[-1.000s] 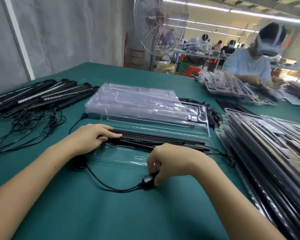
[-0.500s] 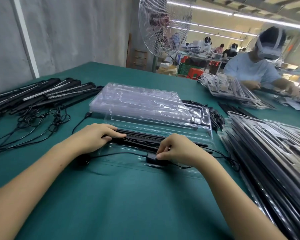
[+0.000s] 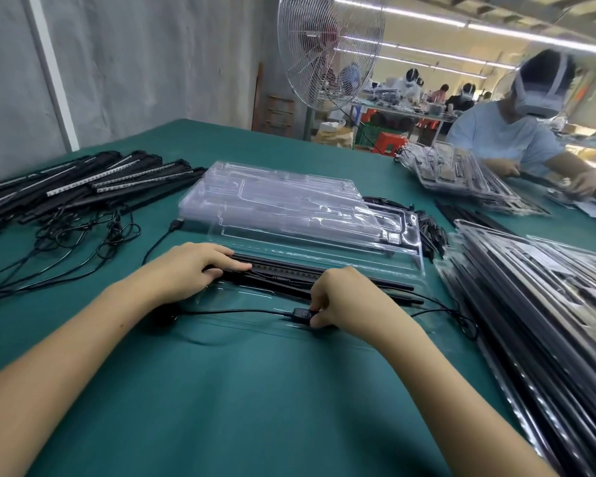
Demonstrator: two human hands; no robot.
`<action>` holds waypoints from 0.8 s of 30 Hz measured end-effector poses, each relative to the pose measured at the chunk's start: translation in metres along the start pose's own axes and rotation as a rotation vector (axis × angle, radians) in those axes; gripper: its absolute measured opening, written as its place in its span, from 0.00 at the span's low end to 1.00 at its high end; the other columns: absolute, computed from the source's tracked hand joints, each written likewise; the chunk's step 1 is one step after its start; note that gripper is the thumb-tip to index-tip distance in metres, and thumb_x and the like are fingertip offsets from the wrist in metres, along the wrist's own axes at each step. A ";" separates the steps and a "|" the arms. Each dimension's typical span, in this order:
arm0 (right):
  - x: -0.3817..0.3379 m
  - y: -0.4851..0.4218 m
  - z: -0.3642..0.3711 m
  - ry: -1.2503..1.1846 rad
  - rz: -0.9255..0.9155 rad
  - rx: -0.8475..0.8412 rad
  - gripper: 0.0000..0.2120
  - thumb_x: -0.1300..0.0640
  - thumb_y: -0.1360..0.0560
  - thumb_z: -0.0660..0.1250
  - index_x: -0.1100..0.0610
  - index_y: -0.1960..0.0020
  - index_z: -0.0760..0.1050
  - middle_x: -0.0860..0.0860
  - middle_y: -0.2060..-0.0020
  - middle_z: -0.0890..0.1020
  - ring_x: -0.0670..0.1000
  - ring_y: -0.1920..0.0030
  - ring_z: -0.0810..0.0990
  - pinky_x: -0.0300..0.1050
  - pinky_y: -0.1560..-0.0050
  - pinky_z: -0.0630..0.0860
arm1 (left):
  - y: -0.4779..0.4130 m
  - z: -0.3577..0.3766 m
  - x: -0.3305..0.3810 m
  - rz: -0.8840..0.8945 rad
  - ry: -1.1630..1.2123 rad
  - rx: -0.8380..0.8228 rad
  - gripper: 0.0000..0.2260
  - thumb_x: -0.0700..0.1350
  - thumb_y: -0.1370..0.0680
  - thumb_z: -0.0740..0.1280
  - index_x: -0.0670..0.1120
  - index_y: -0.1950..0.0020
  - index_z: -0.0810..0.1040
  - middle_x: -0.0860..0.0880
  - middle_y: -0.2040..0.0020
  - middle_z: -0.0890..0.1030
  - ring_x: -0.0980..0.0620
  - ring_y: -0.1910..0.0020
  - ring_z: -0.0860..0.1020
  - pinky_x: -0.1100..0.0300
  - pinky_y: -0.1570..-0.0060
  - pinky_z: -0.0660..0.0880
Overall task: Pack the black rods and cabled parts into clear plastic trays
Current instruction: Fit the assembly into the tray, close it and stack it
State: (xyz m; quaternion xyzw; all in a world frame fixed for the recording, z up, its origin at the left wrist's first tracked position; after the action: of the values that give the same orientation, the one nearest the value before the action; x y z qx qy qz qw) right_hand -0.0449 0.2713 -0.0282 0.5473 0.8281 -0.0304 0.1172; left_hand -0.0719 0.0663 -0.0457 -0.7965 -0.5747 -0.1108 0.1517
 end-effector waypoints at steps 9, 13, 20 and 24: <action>0.045 0.017 -0.026 -0.285 0.078 0.107 0.09 0.61 0.28 0.69 0.51 0.51 0.83 0.43 0.61 0.83 0.39 0.68 0.75 0.34 0.64 0.72 | 0.000 0.000 0.001 0.024 0.009 -0.003 0.25 0.41 0.20 0.62 0.76 0.47 0.68 0.60 0.31 0.71 0.56 0.32 0.68 0.59 0.35 0.65; 0.108 0.036 -0.052 -0.022 0.307 0.142 0.33 0.73 0.29 0.57 0.47 0.30 0.68 0.51 0.32 0.72 0.43 0.69 0.75 0.36 0.73 0.72 | -0.003 -0.002 -0.002 0.037 0.010 0.006 0.26 0.41 0.20 0.63 0.77 0.48 0.68 0.60 0.32 0.71 0.56 0.33 0.69 0.59 0.34 0.65; 0.126 0.053 -0.032 -0.095 0.386 -0.197 0.28 0.65 0.30 0.68 0.44 0.34 0.72 0.51 0.42 0.76 0.48 0.59 0.79 0.31 0.73 0.68 | -0.003 -0.005 -0.011 0.029 0.062 0.045 0.27 0.38 0.21 0.64 0.75 0.50 0.71 0.59 0.34 0.73 0.56 0.34 0.70 0.60 0.35 0.65; 0.121 0.056 -0.031 -0.065 0.384 -0.188 0.20 0.58 0.34 0.76 0.47 0.45 0.77 0.48 0.53 0.77 0.45 0.61 0.76 0.35 0.68 0.71 | 0.000 -0.007 -0.016 0.016 0.082 0.045 0.26 0.38 0.21 0.64 0.75 0.50 0.72 0.60 0.34 0.73 0.56 0.34 0.70 0.58 0.35 0.66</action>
State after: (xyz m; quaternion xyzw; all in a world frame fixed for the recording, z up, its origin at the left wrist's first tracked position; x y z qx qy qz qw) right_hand -0.0435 0.4080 -0.0208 0.6803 0.7037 0.0522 0.1983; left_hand -0.0773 0.0500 -0.0452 -0.7923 -0.5639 -0.1290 0.1940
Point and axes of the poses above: each hand's wrist, its own y-axis away from the middle knuckle, its own z-axis out of the palm, x = y × z, the point moved 7 cm from there along -y, towards the middle knuckle
